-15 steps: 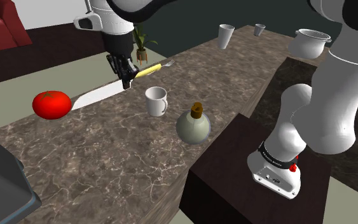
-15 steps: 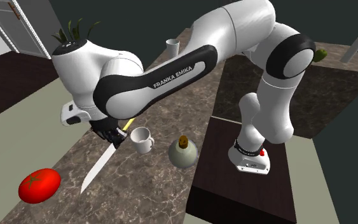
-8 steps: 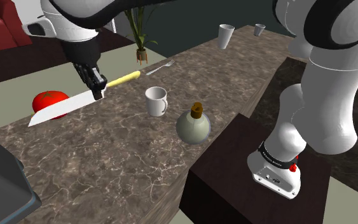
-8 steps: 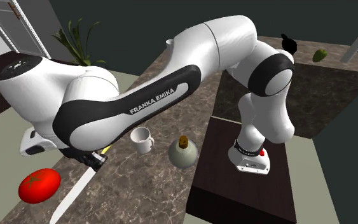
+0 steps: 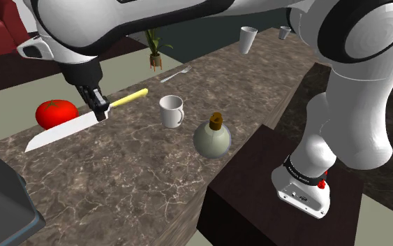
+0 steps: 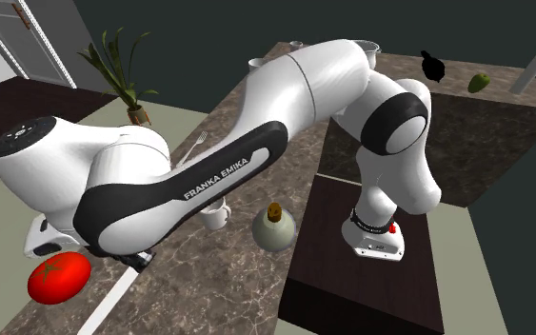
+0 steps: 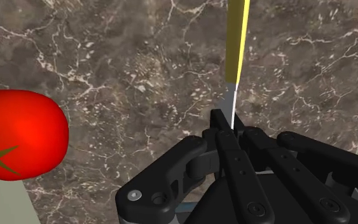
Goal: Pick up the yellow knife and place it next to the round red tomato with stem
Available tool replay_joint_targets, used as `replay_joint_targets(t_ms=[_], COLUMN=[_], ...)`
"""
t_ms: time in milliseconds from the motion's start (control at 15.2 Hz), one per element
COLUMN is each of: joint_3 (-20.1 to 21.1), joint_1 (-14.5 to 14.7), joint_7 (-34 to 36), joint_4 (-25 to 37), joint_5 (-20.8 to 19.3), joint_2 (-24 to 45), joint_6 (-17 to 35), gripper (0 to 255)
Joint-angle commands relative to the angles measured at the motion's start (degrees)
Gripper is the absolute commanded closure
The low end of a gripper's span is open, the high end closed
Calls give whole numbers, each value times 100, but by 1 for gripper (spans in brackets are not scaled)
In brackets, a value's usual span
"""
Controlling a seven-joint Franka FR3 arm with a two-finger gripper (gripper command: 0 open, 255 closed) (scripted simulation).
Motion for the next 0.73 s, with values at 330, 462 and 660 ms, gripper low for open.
replay_joint_targets(t_ms=[330,462,660], joint_3=[4,4,5], joint_1=[7,8,8], joint_7=[0,-2,-6], joint_4=[-428,-539,-693], joint_5=[3,4,7], joint_2=[74,103,156], joint_6=[505,645,852], gripper=[255,255,255])
